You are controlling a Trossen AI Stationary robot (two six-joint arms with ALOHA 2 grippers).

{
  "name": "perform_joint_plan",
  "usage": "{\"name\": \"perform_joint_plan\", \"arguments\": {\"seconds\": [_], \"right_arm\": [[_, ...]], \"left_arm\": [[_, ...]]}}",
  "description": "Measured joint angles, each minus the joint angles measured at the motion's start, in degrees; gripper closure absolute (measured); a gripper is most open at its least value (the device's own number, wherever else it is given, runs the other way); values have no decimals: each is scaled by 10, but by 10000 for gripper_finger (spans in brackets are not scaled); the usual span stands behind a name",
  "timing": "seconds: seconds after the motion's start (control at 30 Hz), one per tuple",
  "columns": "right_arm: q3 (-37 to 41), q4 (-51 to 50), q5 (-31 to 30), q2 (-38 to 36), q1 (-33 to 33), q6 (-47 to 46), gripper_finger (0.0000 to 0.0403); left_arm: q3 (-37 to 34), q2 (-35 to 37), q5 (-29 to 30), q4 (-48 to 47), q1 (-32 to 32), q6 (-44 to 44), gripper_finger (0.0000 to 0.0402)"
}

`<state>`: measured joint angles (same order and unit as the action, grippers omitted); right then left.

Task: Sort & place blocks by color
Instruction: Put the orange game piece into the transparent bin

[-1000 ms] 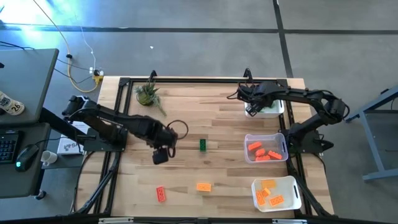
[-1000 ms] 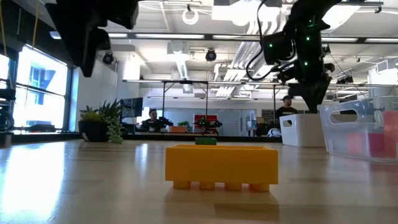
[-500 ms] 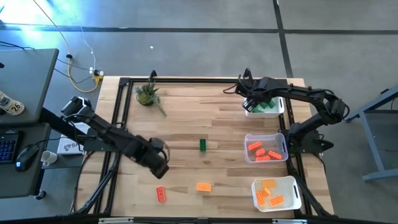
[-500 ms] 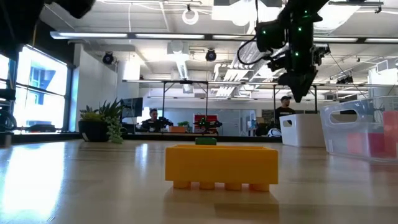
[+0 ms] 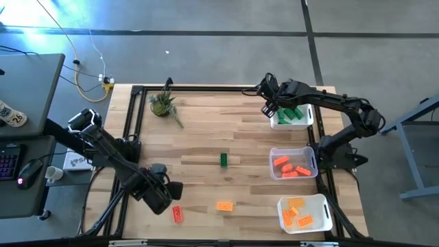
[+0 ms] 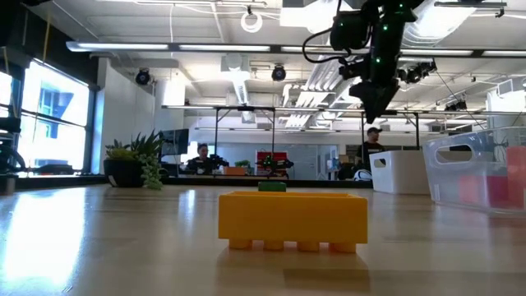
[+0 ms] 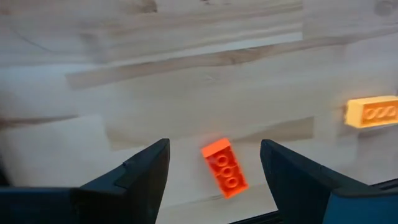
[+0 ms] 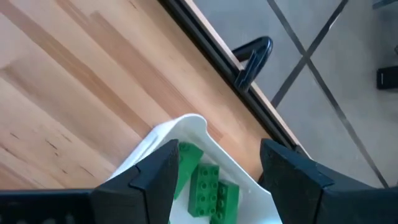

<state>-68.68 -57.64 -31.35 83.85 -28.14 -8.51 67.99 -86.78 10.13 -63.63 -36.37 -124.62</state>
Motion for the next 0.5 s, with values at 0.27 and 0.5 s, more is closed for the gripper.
{"name": "perform_joint_plan", "arguments": {"seconds": [0.27, 0.5], "right_arm": [[0, 6, 2, 0, 0, 0, 190], [0, 6, 3, 0, 0, 15, 190]], "left_arm": [[0, -61, 8, 47, -19, -52, 163], [0, -110, -5, 121, -21, -73, 163]]}}
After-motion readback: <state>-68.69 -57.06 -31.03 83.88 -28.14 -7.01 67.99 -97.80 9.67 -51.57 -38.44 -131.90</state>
